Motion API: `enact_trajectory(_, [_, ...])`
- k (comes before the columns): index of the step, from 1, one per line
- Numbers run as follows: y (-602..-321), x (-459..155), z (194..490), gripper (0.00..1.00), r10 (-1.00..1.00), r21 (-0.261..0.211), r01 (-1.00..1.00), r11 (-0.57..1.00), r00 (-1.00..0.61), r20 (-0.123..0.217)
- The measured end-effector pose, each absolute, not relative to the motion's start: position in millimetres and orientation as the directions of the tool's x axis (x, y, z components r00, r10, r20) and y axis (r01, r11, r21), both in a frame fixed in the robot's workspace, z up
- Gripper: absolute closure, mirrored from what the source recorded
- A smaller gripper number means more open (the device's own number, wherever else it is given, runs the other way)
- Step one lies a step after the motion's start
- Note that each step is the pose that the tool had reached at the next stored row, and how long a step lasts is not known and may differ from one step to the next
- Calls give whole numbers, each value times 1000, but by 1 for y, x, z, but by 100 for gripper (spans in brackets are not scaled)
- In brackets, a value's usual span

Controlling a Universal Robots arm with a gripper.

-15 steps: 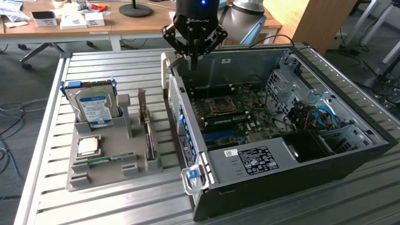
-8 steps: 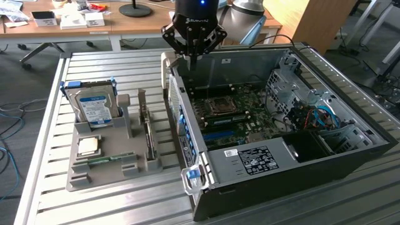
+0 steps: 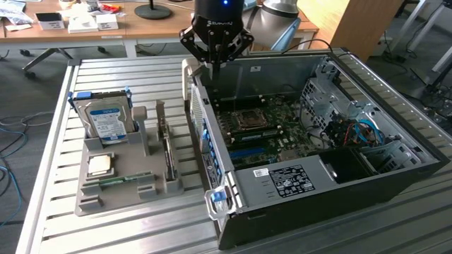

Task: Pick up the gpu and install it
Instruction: 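Reach for the gpu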

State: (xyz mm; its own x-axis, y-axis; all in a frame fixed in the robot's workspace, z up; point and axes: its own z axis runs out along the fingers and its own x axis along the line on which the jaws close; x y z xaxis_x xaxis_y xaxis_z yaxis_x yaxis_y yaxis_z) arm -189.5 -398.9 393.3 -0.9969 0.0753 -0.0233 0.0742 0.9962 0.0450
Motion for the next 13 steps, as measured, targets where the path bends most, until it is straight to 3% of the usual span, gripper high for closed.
enact_trajectory(13, [-399, -199, 393, 89, 75, 45, 74, 996, -997, -23])
